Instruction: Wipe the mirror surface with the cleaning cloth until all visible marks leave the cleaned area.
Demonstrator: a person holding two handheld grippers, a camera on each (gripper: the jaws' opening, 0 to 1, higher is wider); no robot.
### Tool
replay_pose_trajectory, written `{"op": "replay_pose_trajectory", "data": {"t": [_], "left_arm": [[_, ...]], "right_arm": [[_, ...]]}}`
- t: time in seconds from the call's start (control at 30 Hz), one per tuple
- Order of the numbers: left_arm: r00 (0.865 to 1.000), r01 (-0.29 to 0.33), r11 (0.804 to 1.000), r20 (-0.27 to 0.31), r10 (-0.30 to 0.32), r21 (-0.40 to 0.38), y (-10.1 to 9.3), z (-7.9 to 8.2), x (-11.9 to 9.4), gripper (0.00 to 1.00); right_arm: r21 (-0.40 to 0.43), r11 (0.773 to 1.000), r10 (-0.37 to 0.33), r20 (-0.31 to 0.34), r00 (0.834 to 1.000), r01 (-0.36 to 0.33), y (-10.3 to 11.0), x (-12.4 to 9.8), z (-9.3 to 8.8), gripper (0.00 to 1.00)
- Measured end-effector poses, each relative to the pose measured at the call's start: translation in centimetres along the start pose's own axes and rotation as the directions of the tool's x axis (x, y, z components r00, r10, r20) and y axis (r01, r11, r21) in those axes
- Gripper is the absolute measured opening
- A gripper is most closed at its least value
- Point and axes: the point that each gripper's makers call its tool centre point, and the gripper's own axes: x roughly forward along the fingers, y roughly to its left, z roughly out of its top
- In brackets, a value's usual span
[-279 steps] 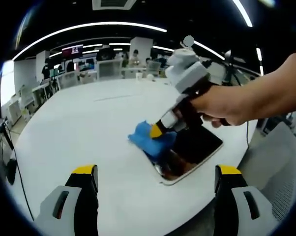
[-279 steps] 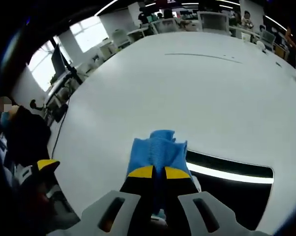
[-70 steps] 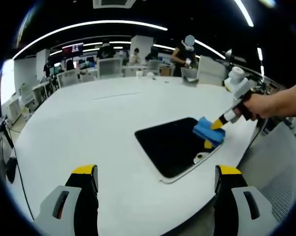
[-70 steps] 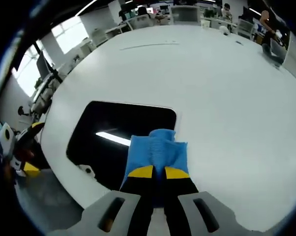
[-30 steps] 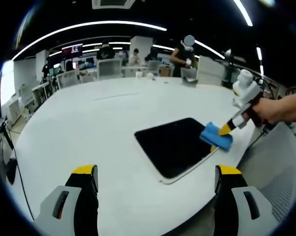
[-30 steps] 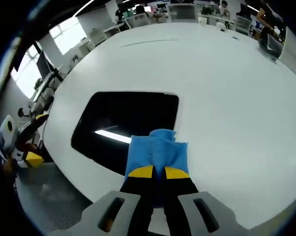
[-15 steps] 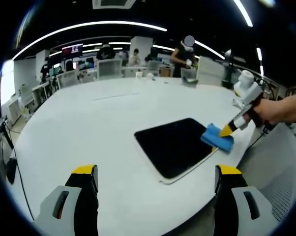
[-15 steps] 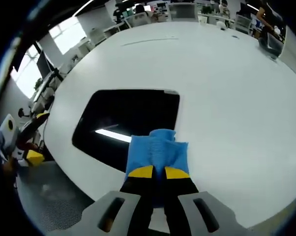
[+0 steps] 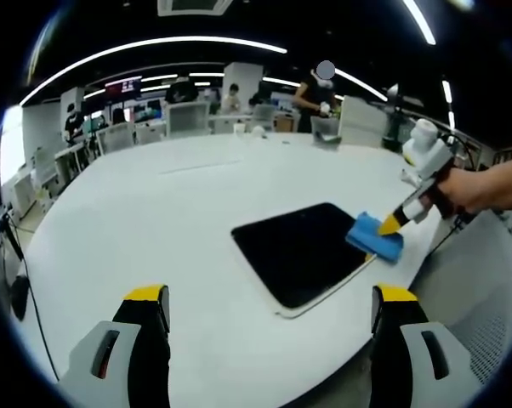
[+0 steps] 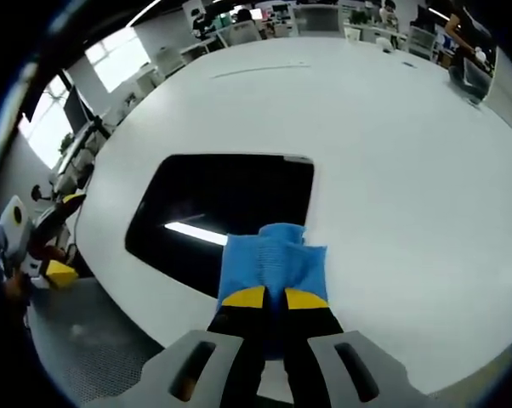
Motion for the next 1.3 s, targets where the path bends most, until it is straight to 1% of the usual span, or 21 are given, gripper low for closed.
{"op": "replay_pose_trajectory", "data": {"t": [0.63, 0.87, 1.03, 1.3], "left_arm": [[1.0, 0.0, 1.0, 0.0, 0.0, 0.0, 0.1, 0.0, 0.1, 0.99], [1.0, 0.001, 1.0, -0.001, -0.001, 0.003, 0.0, 0.0, 0.1, 0.99], [1.0, 0.005, 1.0, -0.003, -0.005, 0.01, -0.1, 0.0, 0.1, 0.99], [1.0, 0.007, 1.0, -0.008, -0.007, 0.017, -0.1, -0.1, 0.2, 0.99]], "right_arm": [[-0.038, 0.998, 0.056, -0.004, 0.998, -0.056, 3.9, 1.1, 0.6, 0.01], [-0.059, 0.995, 0.082, -0.01, 0.997, -0.082, 5.8, 1.7, 1.1, 0.01], [-0.083, 0.991, 0.105, -0.017, 0.994, -0.106, 7.6, 2.2, 1.3, 0.01], [-0.104, 0.986, 0.126, -0.026, 0.992, -0.128, 9.4, 2.7, 1.6, 0.01]]}}
